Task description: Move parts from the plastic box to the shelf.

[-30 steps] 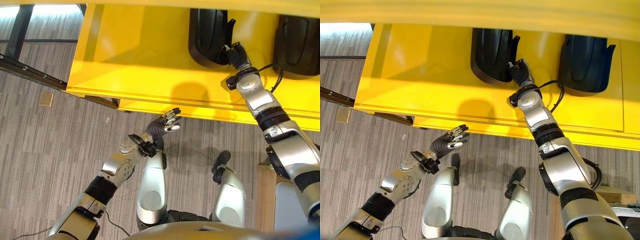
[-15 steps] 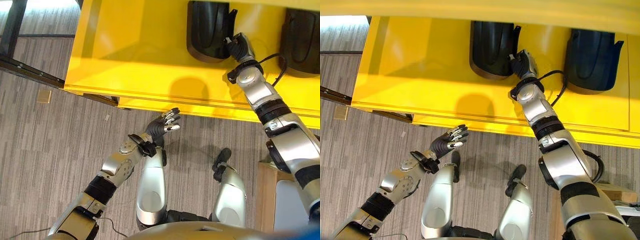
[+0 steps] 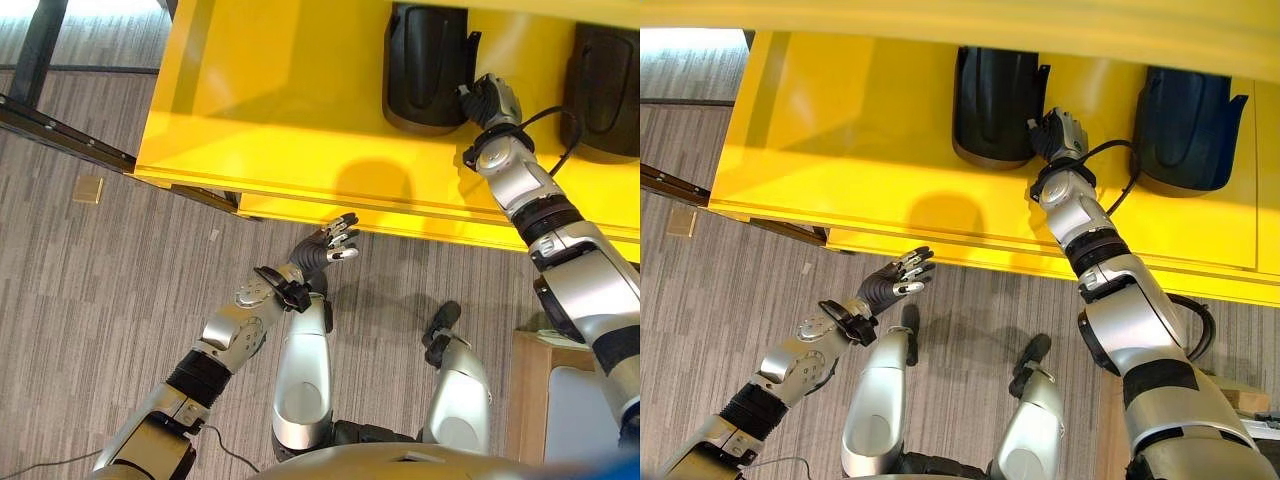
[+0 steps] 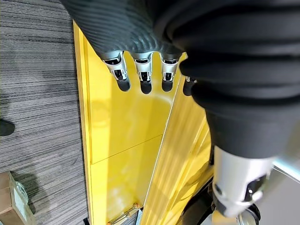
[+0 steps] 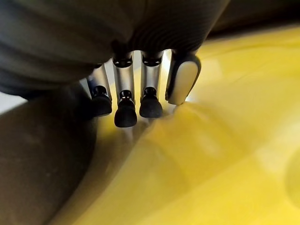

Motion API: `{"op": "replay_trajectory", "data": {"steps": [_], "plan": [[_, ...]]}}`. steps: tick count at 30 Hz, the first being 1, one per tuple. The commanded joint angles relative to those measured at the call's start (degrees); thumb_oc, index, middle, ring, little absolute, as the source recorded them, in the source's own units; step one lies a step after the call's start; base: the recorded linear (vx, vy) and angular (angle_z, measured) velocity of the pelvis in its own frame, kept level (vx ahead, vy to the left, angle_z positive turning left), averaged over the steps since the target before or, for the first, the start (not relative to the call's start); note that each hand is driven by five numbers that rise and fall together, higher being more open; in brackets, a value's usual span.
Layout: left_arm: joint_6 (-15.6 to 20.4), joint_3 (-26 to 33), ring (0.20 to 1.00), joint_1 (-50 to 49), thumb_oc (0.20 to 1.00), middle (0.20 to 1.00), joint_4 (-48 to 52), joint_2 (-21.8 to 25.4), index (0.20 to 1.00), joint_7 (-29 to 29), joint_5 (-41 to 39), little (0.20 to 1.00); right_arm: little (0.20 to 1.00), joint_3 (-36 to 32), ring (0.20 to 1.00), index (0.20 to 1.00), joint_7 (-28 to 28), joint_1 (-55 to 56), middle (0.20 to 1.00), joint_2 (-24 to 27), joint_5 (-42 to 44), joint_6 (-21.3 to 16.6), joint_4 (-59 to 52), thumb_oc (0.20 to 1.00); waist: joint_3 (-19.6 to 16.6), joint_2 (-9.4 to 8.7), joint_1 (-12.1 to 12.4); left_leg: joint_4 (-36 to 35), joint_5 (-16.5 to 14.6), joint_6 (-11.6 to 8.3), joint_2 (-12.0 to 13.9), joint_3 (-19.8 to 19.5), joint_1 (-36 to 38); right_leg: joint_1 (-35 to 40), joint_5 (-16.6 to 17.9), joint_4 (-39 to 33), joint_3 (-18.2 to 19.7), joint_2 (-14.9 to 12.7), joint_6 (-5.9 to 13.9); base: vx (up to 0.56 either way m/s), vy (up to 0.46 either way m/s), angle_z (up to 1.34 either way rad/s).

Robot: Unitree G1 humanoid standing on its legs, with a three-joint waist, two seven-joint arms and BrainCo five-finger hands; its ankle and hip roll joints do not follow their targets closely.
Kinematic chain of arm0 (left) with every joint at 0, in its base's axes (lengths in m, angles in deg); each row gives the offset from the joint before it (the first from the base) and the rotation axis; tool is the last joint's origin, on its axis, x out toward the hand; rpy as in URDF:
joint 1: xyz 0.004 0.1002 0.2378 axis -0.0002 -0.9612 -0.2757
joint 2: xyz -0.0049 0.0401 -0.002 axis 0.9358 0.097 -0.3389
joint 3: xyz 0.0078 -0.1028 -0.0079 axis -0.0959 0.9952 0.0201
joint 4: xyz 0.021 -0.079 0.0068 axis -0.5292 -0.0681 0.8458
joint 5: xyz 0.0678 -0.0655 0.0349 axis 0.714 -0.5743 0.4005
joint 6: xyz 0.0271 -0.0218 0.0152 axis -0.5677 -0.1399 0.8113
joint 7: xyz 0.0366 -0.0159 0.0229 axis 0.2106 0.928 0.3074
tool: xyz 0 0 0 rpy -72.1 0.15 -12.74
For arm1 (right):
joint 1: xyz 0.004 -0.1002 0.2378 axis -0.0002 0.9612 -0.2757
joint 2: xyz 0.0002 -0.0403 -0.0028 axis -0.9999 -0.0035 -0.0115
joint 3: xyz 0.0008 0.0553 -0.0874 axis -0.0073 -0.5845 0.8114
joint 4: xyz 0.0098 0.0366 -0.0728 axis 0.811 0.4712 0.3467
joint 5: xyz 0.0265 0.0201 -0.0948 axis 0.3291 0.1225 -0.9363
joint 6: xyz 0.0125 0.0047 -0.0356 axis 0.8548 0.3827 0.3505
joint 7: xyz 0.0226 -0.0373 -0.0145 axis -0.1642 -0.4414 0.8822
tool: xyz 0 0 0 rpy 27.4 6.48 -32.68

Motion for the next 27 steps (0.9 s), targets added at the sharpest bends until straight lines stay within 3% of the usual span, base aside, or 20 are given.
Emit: {"op": "replay_trajectory", "data": {"steps": [1, 9, 20, 27], "plan": [[3.08, -0.97, 1.000, -0.24, 1.000, 1.000, 2.95, -0.46, 1.000, -0.53, -2.25, 1.000, 0.200, 1.26, 0.200, 0.200, 1.94, 3.66, 0.200, 1.40, 1.26, 3.72, 3.02, 0.200, 1.60, 1.82, 1.37, -5.82, 1.79, 2.49, -1.96, 4.53, 4.24, -0.60, -8.67, 13.18, -0.79, 2.29, 1.22, 0.00, 0.000, 0.00], [3.99, -0.98, 1.000, -0.03, 1.000, 1.000, 1.87, -0.69, 1.000, -0.94, -1.94, 1.000, 0.200, 1.36, 0.200, 0.200, 1.93, 5.67, 0.200, 0.49, 1.50, 3.66, 4.61, 0.200, 1.60, 1.84, 1.13, -6.05, 1.85, 2.61, -1.94, 4.81, 4.62, -0.29, -8.42, 12.76, -0.63, 2.38, 1.20, 0.00, 0.000, 0.00], [4.23, -1.06, 1.000, 0.28, 1.000, 1.000, 0.51, -0.22, 1.000, -1.63, -2.09, 1.000, 0.200, 3.98, 0.200, 0.200, 1.13, 5.02, 0.200, 1.62, -7.71, 3.09, 4.49, 0.200, 1.60, 2.21, 1.29, -6.26, 2.08, 2.68, -2.34, 4.53, 4.43, -0.30, -8.02, 12.31, -0.73, 2.23, 1.48, 0.00, 0.000, 0.00], [3.55, -1.13, 1.000, -0.14, 1.000, 1.000, -0.01, 0.08, 1.000, -2.35, -2.44, 1.000, 0.200, 4.49, 0.200, 0.200, 0.58, 4.24, 0.200, 2.06, -7.74, 3.03, 4.73, 0.200, 1.60, 2.47, 1.46, -5.98, 1.98, 2.71, -2.36, 4.41, 4.21, -0.50, -8.07, 12.59, -0.86, 2.11, 1.43, 0.00, 0.000, 0.00]]}}
